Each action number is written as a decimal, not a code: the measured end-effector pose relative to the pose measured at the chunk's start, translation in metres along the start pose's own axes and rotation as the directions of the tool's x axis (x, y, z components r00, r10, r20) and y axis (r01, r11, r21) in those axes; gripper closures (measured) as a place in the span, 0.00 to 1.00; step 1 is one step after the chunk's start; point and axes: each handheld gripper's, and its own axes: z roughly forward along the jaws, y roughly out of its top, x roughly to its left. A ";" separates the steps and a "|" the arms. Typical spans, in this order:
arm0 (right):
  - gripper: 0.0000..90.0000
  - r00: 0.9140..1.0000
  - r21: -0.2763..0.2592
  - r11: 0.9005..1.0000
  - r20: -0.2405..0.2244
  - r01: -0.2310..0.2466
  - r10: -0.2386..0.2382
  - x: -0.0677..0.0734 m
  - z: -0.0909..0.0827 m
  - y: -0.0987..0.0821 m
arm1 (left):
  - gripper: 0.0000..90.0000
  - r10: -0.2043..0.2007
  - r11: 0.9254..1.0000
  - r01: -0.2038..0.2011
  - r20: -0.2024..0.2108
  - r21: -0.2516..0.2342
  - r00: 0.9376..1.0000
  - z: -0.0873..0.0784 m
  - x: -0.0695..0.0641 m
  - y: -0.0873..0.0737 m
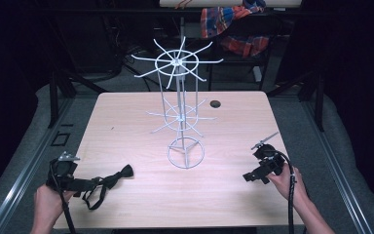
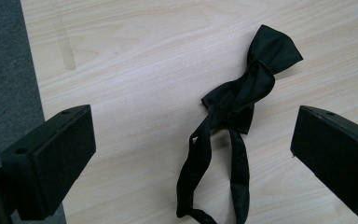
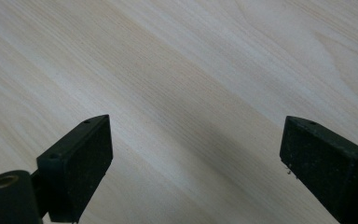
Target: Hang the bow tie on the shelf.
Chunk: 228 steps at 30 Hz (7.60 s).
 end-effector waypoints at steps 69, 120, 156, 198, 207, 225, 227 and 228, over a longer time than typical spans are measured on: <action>0.11 1.000 0.014 1.000 -0.006 -0.005 0.006 0.002 0.003 0.001 | 0.98 0.085 0.995 -0.086 0.011 0.047 0.996 0.006 -0.014 0.007; 0.11 1.000 0.009 1.000 0.005 -0.008 0.007 -0.001 0.003 0.002 | 0.99 0.253 0.952 -0.256 -0.037 -0.170 0.967 -0.039 -0.064 0.047; 0.11 1.000 0.003 1.000 -0.002 -0.011 0.011 0.000 0.002 0.003 | 0.99 0.370 0.902 -0.352 0.027 -0.250 0.929 -0.044 -0.097 0.082; 0.11 1.000 0.000 1.000 -0.003 -0.018 0.018 0.001 0.002 0.003 | 0.99 0.516 0.820 -0.475 0.053 -0.320 0.855 -0.063 -0.138 0.131; 0.11 1.000 0.011 1.000 0.002 -0.009 0.009 -0.001 0.002 0.002 | 0.99 0.532 0.813 -0.493 0.053 -0.311 0.845 -0.062 -0.144 0.139; 0.11 1.000 0.011 1.000 0.004 -0.009 0.009 0.000 0.000 0.001 | 0.99 0.569 0.797 -0.536 0.047 -0.277 0.821 -0.057 -0.150 0.160; 0.11 1.000 0.011 1.000 0.003 -0.009 0.009 0.000 0.000 0.001 | 0.99 0.570 0.797 -0.538 0.046 -0.275 0.821 -0.055 -0.150 0.162; 0.11 1.000 0.012 1.000 0.003 -0.010 0.010 0.000 0.001 0.001 | 0.99 0.571 0.797 -0.540 0.045 -0.272 0.820 -0.054 -0.149 0.162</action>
